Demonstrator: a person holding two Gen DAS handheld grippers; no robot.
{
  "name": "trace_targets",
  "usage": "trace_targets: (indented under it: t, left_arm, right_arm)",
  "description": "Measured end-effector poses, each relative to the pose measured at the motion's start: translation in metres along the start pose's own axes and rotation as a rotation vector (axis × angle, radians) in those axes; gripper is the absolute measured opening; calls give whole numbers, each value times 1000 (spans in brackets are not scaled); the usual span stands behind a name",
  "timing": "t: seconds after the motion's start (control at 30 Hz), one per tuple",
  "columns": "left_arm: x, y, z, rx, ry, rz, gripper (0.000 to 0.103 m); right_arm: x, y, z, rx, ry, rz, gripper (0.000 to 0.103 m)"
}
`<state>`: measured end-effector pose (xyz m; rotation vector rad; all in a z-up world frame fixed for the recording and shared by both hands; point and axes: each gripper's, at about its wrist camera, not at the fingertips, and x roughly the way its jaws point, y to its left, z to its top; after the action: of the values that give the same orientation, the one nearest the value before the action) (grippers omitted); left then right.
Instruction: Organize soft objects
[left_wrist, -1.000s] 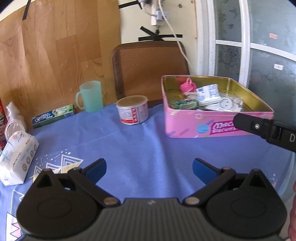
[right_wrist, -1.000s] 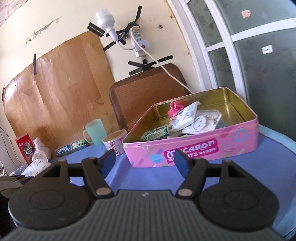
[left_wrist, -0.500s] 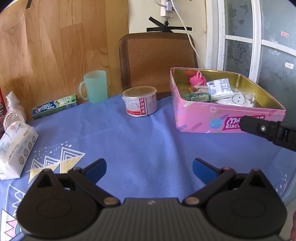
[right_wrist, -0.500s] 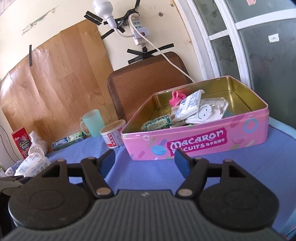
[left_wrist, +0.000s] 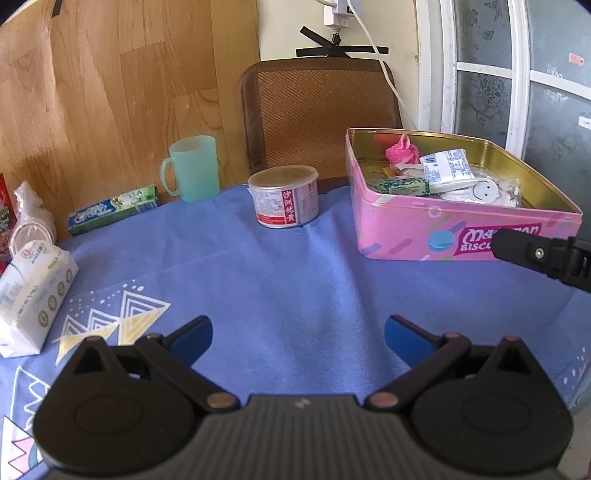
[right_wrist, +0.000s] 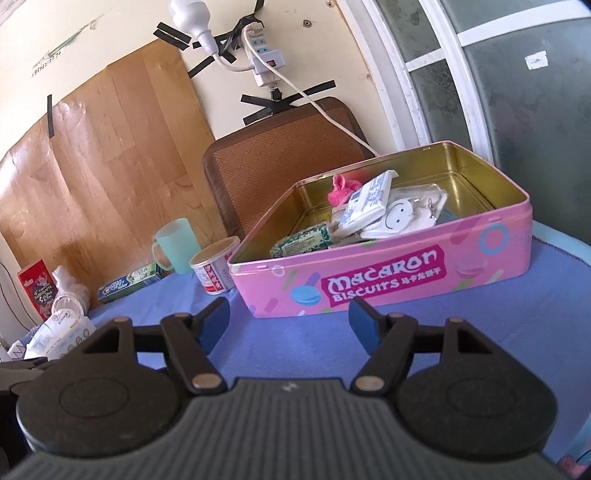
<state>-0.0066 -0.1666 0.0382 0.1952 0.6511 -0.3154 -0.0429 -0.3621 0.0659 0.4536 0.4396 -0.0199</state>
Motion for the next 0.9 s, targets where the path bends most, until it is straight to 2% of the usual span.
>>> trace_targets:
  t: [0.9]
  left_arm:
    - [-9,0,-5,28,-3,-6,103]
  right_arm:
    - [-5,0,2,-7,-17,19,74]
